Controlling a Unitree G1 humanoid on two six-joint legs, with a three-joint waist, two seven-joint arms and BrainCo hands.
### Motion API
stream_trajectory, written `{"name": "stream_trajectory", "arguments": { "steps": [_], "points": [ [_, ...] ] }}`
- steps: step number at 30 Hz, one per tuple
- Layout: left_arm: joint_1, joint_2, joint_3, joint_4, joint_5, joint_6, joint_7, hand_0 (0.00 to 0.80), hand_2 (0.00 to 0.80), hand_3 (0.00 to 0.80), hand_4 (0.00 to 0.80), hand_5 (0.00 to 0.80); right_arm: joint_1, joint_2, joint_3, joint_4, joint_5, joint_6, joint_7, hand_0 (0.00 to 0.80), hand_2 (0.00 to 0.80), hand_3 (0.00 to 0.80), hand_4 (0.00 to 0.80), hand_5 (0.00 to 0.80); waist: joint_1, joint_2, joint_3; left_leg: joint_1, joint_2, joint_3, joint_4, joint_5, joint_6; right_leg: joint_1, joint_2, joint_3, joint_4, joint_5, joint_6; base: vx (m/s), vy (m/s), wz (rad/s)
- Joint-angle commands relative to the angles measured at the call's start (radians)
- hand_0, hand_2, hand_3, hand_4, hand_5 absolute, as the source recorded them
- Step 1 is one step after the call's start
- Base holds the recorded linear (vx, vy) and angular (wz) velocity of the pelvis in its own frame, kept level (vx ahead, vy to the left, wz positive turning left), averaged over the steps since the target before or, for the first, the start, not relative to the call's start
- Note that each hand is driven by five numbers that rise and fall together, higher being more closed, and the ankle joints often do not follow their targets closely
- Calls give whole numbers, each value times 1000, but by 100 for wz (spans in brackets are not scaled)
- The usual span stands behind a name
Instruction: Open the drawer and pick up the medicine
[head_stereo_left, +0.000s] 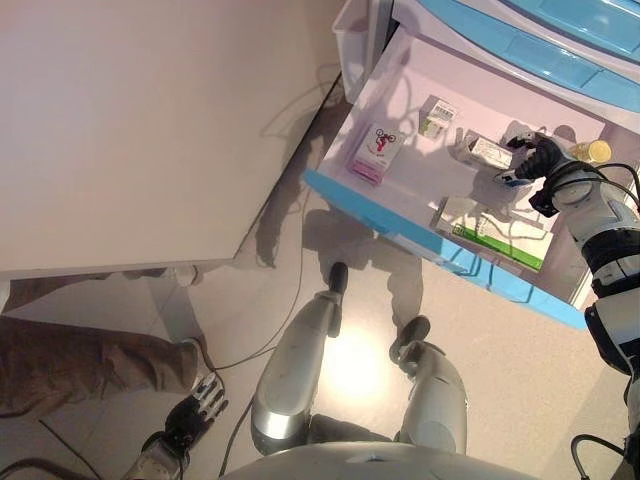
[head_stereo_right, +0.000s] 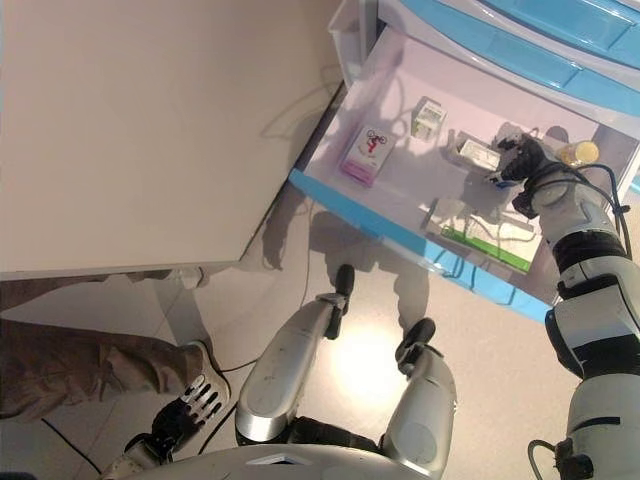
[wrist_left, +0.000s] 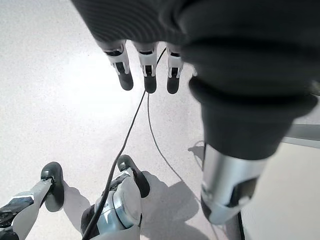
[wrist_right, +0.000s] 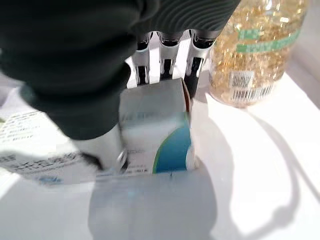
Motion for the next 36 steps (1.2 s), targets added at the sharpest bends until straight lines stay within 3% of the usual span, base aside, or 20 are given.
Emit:
{"name": "stream_trajectory", "arguments": {
  "steps": [1,16,22,27,35,36],
  "points": [
    [72,10,-60,-21,-11,13,4,0,0,0,0,0,14,-7,24,46,-15,-11,-4,800,800,800,800,800,17,49,-40,13,-10,-19,-2,-114,-18,-81,-38,22,30,128,5,0,0,0],
    [80,14,-51,-37,-6,13,5,0,0,0,0,0,19,-19,42,-58,-72,-68,-49,800,800,800,800,800,9,33,-40,33,-1,-15,-24,-108,-18,-67,-32,24,24,138,13,0,0,0],
    [96,17,-20,-56,8,21,12,0,0,0,0,0,70,-51,48,-334,-107,-76,-28,800,800,800,800,800,-11,6,-40,51,5,-14,-33,-111,-21,-52,-21,32,14,142,20,4,-22,0],
    [110,10,23,-56,25,15,6,0,0,0,0,0,160,-61,-23,-606,-192,-92,22,800,800,800,800,800,-36,-21,-40,75,11,-6,-45,-113,-21,-33,-8,46,1,147,29,-1,-42,-2],
    [100,4,84,-25,67,11,0,0,0,0,0,0,278,-101,-119,-975,-204,-152,196,800,800,800,800,800,-75,-64,-53,145,22,13,-93,-110,-28,23,15,67,-36,153,48,-5,-45,-11],
    [96,5,89,-17,73,7,-3,0,0,0,0,0,287,-114,-129,-1015,-187,-157,230,800,800,800,800,800,-79,-70,-61,145,25,24,-109,-84,-23,25,17,57,-55,175,39,-43,-46,-19]
  ]
}}
